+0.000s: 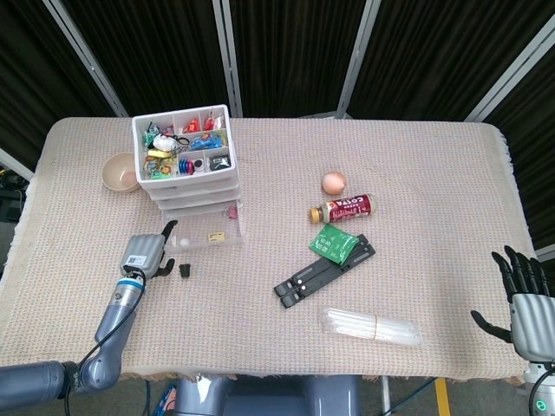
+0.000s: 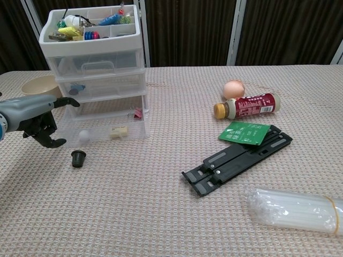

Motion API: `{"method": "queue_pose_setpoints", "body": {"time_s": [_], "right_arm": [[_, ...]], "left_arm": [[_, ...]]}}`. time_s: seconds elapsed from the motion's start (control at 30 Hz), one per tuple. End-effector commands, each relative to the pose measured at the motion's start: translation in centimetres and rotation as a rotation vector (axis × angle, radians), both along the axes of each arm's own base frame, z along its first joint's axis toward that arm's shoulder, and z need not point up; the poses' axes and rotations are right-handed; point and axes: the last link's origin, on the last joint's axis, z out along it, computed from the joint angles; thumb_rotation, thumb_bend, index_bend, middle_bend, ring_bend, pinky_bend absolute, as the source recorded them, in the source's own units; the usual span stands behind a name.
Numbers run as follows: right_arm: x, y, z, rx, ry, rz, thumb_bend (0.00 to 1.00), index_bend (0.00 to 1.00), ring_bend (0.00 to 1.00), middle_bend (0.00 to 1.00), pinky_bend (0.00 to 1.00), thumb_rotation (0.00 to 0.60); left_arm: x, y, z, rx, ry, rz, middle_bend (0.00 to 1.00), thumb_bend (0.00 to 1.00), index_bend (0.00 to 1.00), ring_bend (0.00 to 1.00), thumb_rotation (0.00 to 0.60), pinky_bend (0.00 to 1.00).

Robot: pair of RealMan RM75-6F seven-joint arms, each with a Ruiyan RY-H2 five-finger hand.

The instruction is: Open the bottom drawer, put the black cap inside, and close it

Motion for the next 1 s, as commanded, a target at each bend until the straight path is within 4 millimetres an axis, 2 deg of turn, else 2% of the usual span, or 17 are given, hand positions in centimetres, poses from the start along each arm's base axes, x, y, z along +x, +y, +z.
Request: {"method": "queue_pose_setpoints", "body": {"time_s": [0.03, 0.2, 0.33, 0.4, 0.5, 0.77, 1.0], "right_arm": [[0.0, 0.0, 0.0, 0.000, 0.001, 0.000, 0.07, 0.08, 0.00, 0.00, 0.00, 0.600], [0.0, 0.0, 0.0, -0.001, 0.001, -0.001, 0.07, 0.08, 0.00, 0.00, 0.00, 0.600], [0.0, -0.1, 0.0, -0.001, -0.003, -0.002, 0.07, 0.08, 0.00, 0.00, 0.00, 0.600], [0.0, -0.1, 0.0, -0.001, -0.004, -0.001, 0.07, 0.08, 0.00, 0.00, 0.00, 0.600], [0.0, -0.1, 0.0, -0.001, -0.003, 0.001, 0.07, 0.08, 0.00, 0.00, 0.00, 0.600], [0.1, 0.0, 0.0, -0.004, -0.004, 0.000, 0.07, 0.08, 0.00, 0.00, 0.00, 0.600], [0.1, 0.0, 0.0, -0.001, -0.008, -0.001, 0.06, 0.08, 0.00, 0.00, 0.00, 0.600]], "left_arm": [[0.2, -0.1, 0.6, 0.017, 0.026, -0.066, 0.88, 0.20, 0.06, 0.81, 0.600, 0.71], [0.9, -1.4, 1.5, 0.022, 0.086, -0.226, 0.88, 0.19, 0.15, 0.80, 0.600, 0.71], [0.9, -3.6, 2.3, 0.006, 0.113, -0.356, 0.90, 0.19, 0.28, 0.83, 0.600, 0.71], [0.7, -4.5, 2.6, -0.001, 0.103, -0.381, 0.93, 0.20, 0.38, 0.85, 0.600, 0.72], [0.4, -5.5, 2.7, -0.019, 0.091, -0.387, 0.95, 0.22, 0.45, 0.86, 0.600, 0.72], [-0.5, -6.0, 2.2, -0.061, 0.122, -0.358, 0.98, 0.23, 0.42, 0.89, 0.600, 0.74], [-1.0, -5.1, 1.6, -0.052, 0.204, -0.364, 1.00, 0.23, 0.38, 0.90, 0.600, 0.76]]}}
